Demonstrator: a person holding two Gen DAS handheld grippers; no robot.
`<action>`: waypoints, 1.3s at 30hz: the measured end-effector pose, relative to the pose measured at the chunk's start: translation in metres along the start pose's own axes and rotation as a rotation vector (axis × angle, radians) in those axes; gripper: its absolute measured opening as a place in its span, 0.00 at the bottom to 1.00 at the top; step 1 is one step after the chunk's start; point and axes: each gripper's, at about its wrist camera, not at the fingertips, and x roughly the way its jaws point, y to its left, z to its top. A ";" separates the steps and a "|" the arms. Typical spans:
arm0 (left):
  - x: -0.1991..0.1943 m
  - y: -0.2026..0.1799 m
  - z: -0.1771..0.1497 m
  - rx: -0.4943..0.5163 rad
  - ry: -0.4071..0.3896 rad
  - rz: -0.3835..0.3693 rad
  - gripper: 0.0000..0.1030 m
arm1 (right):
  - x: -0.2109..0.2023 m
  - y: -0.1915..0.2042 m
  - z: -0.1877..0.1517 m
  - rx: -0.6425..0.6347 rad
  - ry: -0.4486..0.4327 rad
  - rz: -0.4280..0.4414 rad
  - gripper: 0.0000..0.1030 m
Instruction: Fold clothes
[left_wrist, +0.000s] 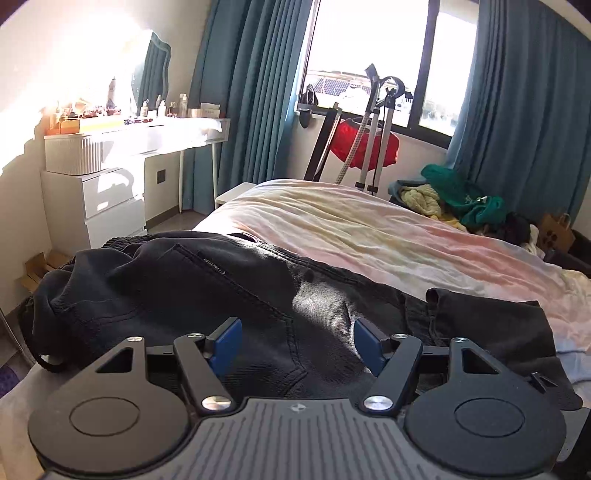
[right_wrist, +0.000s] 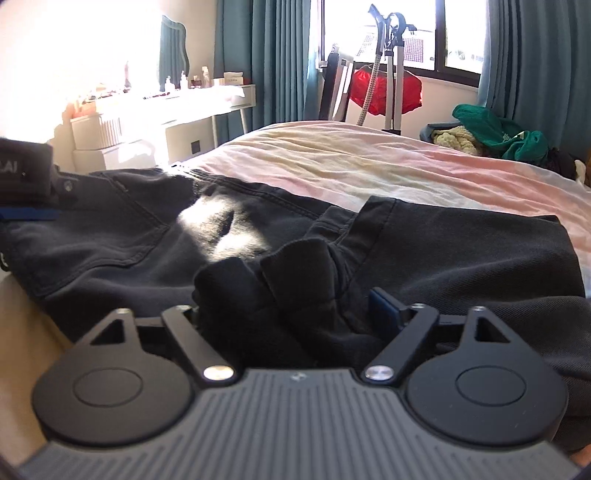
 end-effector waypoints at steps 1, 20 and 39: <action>-0.004 0.001 -0.001 0.007 -0.003 -0.008 0.67 | -0.006 0.001 0.002 0.013 0.001 0.025 0.87; -0.006 -0.016 -0.022 0.017 0.057 -0.316 0.71 | -0.152 -0.096 0.006 0.280 -0.086 -0.102 0.87; 0.139 -0.073 -0.001 -0.068 0.397 -0.369 0.69 | -0.116 -0.183 -0.028 0.606 -0.012 -0.167 0.87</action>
